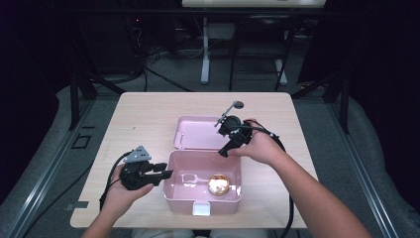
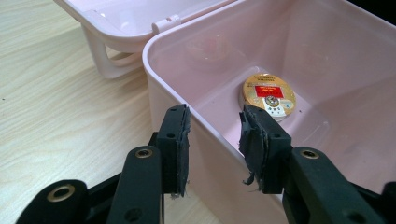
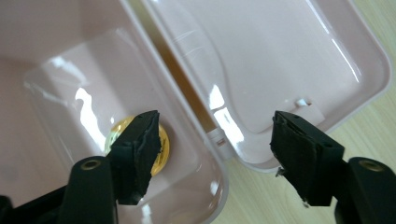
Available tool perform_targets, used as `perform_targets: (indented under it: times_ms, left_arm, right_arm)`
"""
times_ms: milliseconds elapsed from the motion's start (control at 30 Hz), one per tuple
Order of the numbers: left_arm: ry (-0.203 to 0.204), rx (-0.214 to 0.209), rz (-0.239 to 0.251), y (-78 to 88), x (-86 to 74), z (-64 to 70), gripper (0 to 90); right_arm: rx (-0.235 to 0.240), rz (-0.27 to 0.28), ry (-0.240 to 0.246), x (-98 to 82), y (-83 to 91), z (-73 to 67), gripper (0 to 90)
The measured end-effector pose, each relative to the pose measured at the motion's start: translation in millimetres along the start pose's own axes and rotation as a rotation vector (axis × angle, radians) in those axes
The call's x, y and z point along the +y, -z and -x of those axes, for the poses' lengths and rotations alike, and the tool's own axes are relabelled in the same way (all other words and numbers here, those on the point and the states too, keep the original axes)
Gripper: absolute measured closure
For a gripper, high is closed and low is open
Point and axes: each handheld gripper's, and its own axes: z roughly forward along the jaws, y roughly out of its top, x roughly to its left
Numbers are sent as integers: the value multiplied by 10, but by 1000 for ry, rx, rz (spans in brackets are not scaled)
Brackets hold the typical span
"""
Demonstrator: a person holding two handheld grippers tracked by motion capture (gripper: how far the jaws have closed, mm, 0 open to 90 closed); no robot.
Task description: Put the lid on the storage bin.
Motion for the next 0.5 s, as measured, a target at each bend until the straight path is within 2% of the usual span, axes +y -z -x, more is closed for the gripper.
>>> perform_targets:
  times_ms: [67, 133, 300, 500]
  left_arm:
    - [-4, -1, -5, 4, 1, -3, 618]
    - [-2, 0, -7, 5, 2, -2, 618]
    - [-2, 1, -4, 3, 2, 1, 618]
    - [-3, 4, -6, 4, 2, 3, 618]
  right_arm:
    - [-17, 27, -24, -12, -2, 37, 367]
    - [-10, 40, -52, -18, -5, 75, 377]
    - [5, 67, -87, -25, -31, 127, 390]
    - [-38, 73, -135, -40, -78, 180, 414]
